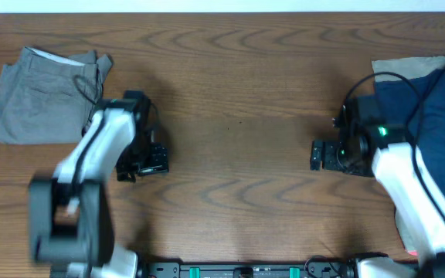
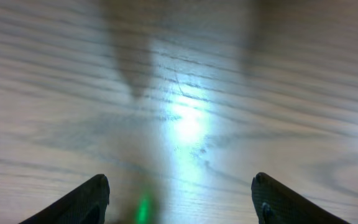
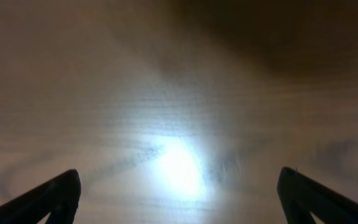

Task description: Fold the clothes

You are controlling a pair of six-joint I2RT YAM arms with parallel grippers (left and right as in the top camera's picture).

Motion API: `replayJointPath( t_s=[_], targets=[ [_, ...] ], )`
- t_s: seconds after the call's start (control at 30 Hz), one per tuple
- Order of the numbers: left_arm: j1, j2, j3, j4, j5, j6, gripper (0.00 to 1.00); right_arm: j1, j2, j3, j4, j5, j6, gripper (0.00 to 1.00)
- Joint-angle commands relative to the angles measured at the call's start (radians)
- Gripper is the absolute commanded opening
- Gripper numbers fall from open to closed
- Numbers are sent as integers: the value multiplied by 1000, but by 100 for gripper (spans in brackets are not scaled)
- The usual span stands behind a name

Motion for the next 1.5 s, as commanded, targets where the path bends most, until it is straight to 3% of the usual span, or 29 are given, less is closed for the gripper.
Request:
replayJointPath(
  t_s=[0.0,0.13,0.2,0.33,0.5,1.17,1.33,1.47],
  targets=[
    [-3,-232,-107,59,-2,-10,75,-18,-185,-140,74,10,10,99],
    [-3,-555,-257,166,-2,-23,79,-18,-434,-292,140,19,19,99],
    [-3,-695,-304,198,-2,-47,98,-18,-535,-337,151,18,19,99],
    [-3,-917,-320,223,-2,-62,98,-18,-695,-384,135,15,18,99],
    [-3,-1061,-320,222,-2,-62,98,-18,-742,-384,101,14,19,99],
    [-3,-1104,-320,222,-2,-62,98,-12,-770,-384,93,15,19,99],
    [-3,-1104,-320,222,-2,-62,98,-14,-893,-390,2,18,18,99],
    [-3,-1104,-320,222,-2,-62,98,-14,-1075,-453,36,18,-3,99]
  ],
)
